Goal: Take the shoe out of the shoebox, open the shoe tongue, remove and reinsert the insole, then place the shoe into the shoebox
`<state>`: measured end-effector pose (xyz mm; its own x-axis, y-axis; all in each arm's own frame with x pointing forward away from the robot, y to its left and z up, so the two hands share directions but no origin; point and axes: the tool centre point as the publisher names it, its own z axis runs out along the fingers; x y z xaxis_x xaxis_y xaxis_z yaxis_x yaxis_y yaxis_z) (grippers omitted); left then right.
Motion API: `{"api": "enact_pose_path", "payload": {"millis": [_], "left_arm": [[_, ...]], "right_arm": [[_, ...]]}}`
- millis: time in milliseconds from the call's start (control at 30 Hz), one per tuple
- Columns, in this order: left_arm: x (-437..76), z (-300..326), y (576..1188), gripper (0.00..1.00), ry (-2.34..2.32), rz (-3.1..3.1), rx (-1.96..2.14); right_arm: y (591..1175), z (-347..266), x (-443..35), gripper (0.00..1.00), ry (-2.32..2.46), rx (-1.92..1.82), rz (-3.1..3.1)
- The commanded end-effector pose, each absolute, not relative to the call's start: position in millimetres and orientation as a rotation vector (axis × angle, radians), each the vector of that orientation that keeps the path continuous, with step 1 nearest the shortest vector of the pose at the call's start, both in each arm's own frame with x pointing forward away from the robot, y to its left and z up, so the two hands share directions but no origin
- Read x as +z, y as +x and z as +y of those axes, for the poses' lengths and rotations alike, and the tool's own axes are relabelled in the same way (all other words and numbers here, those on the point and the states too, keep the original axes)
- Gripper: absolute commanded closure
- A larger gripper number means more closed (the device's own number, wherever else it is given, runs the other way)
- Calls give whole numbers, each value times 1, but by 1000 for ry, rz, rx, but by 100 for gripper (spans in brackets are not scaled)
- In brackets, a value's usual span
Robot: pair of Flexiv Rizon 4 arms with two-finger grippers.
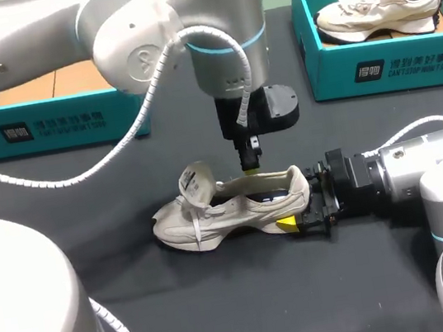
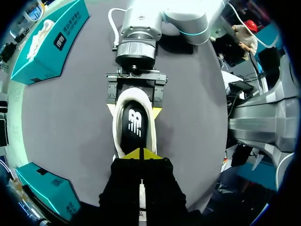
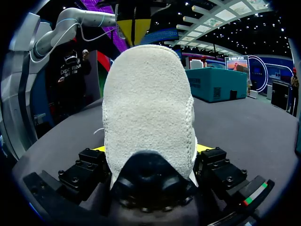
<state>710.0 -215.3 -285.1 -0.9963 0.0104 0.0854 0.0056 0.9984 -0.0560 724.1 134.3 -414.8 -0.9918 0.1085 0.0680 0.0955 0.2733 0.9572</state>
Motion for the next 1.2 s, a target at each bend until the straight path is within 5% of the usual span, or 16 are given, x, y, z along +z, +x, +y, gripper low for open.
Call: {"api": "enact_pose_path", "payload": {"millis": [33, 1200], "left_arm": [[-312, -239, 718, 100, -26, -3037, 21], [-377, -237, 715, 100, -44, -3035, -6]], "right_arm": [[724, 134, -416, 100, 203, 1873, 2499], [724, 134, -416, 100, 203, 1873, 2499]]}}
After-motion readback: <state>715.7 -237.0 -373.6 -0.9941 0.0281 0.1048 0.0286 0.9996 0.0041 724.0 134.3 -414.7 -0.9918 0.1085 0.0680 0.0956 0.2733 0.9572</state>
